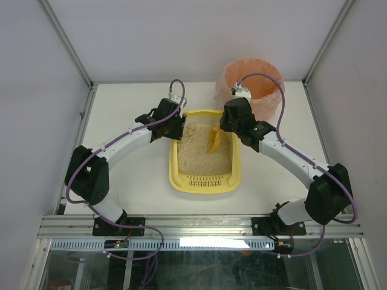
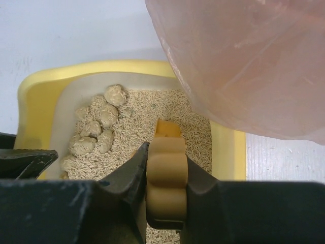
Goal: Clean the litter box
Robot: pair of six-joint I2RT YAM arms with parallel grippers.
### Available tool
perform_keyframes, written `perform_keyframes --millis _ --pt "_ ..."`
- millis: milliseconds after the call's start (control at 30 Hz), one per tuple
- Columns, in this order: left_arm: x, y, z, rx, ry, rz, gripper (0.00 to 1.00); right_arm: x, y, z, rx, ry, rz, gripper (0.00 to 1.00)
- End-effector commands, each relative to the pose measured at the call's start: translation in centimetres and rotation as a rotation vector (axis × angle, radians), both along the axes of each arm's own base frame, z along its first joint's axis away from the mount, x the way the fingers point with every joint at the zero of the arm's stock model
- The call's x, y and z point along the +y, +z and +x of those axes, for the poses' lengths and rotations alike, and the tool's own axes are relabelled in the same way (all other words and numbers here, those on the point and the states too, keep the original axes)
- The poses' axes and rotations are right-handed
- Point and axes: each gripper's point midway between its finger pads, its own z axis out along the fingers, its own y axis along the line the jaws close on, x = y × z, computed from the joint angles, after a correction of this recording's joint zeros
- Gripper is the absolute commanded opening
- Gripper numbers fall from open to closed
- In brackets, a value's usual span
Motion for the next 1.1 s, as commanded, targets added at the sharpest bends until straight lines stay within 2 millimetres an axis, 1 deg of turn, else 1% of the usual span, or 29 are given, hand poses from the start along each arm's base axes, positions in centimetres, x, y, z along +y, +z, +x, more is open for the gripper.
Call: perform_keyframes --millis 0,67,100,233,333,467,567,700,767,833,933,1067 --pt "-1.4 0.2 0.0 -0.009 -0.056 -0.044 0.39 0.5 -3.0 -0.2 0.083 -0.007 -0.012 0.00" --pt "-1.5 0.1 0.0 -0.005 -0.061 -0.045 0.39 1.3 -4.3 -0.5 0.109 -0.009 0.044 0.00" --pt "-1.5 0.1 -0.1 -0.003 -0.063 -0.047 0.38 1.7 -5.5 -1.0 0.131 -0.008 0.074 0.00" --pt "-1.7 -0.1 -0.1 0.000 -0.070 -0.047 0.38 3.7 -7.8 -2.0 0.171 -0.004 0.202 0.00" --pt "-1.8 -0.1 -0.1 0.001 -0.071 -0.047 0.38 5.6 -8.7 -2.5 0.193 0.018 0.290 0.00" --pt "-1.8 -0.1 -0.2 0.000 -0.073 -0.046 0.38 7.6 -9.6 -2.6 0.212 0.052 0.369 0.00" --pt "-1.7 -0.1 -0.2 0.000 -0.072 -0.046 0.37 8.5 -10.2 -2.7 0.236 0.070 0.404 0.00" --pt "-1.8 -0.1 -0.2 0.002 -0.075 -0.046 0.37 9.1 -10.9 -3.0 0.259 0.074 0.451 0.00" --pt "-1.8 -0.2 -0.2 0.002 -0.075 -0.046 0.37 9.6 -11.0 -3.2 0.267 0.089 0.484 0.00" --pt "-1.9 -0.2 -0.2 0.003 -0.075 -0.047 0.37 10.2 -10.3 -3.4 0.262 0.108 0.546 0.00" --pt "-1.8 -0.1 -0.2 0.000 -0.073 -0.043 0.37 10.6 -8.6 -3.7 0.221 0.138 0.647 0.00" --pt "-1.5 -0.1 -0.1 -0.006 -0.065 -0.034 0.37 10.3 -6.1 -4.2 0.182 0.152 0.802 0.00"
